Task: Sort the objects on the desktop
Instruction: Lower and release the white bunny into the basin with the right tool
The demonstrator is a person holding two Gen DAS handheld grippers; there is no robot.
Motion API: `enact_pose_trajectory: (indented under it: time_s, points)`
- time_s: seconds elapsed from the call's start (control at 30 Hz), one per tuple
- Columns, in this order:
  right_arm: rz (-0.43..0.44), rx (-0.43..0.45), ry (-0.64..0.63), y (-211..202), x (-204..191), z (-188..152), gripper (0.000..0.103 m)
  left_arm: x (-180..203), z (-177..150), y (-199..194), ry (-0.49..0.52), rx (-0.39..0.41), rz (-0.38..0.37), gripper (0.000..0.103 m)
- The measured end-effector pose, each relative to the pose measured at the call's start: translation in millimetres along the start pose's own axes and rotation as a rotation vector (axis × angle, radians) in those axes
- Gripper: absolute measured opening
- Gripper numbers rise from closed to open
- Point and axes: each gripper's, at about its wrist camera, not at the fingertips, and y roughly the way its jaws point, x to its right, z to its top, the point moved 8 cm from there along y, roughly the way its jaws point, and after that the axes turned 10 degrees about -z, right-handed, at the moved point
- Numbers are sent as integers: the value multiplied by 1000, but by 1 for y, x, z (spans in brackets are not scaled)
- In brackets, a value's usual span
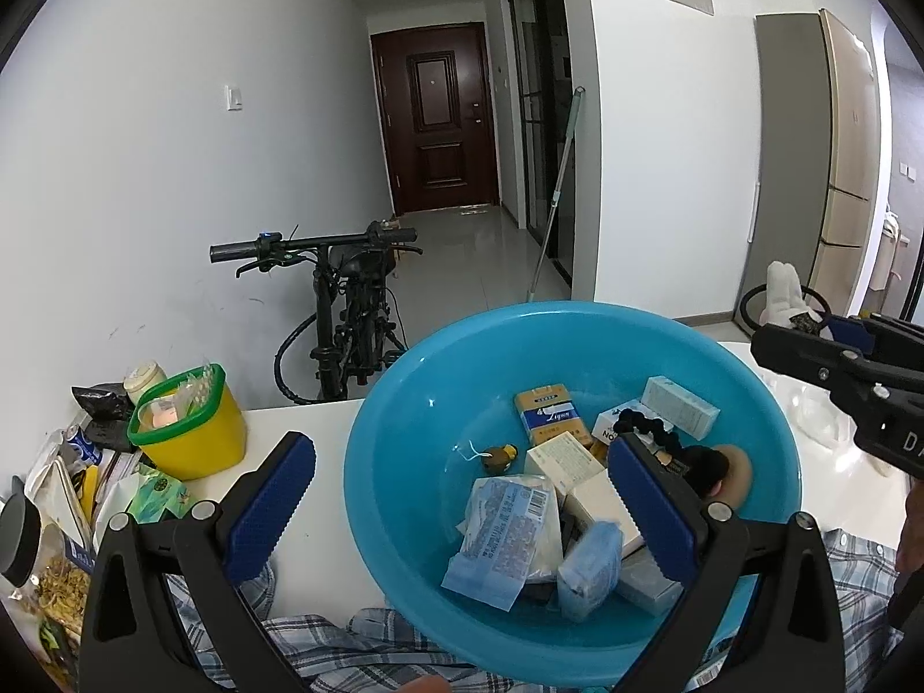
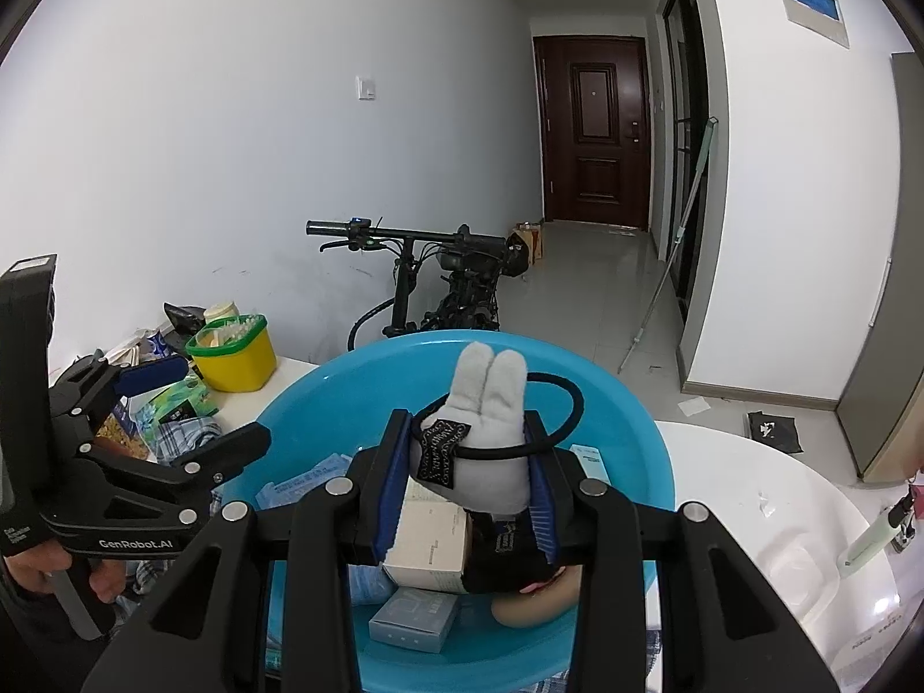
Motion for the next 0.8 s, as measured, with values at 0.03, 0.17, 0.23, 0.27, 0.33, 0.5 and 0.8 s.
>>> enact_pose_trajectory:
  time_s: [0.03, 0.17, 0.23, 0.27, 0.33, 0.5, 0.8]
  points:
    - [-2, -1, -2, 0, 0, 0, 36, -1, 0, 0, -3, 0, -1, 103]
    - [-2, 0, -7, 0, -1, 0, 36, -1, 1, -3, -11, 5, -6, 103]
    - [-2, 0, -8, 0, -1, -1, 36, -1, 1, -3, -13, 4, -8, 103]
    - [-3, 0, -8, 0, -1, -1, 36, -1, 1, -4, -14, 6, -6, 103]
    - [-2, 0, -7, 0, -2, 0, 36, -1, 1, -4, -13, 3, -6, 103]
    - [-1, -1, -11, 0, -3, -1, 36, 1, 1, -3, -8, -1, -4, 103]
    - [-3, -6, -17, 0, -6, -2, 38, 0, 0, -4, -2, 1, 5, 103]
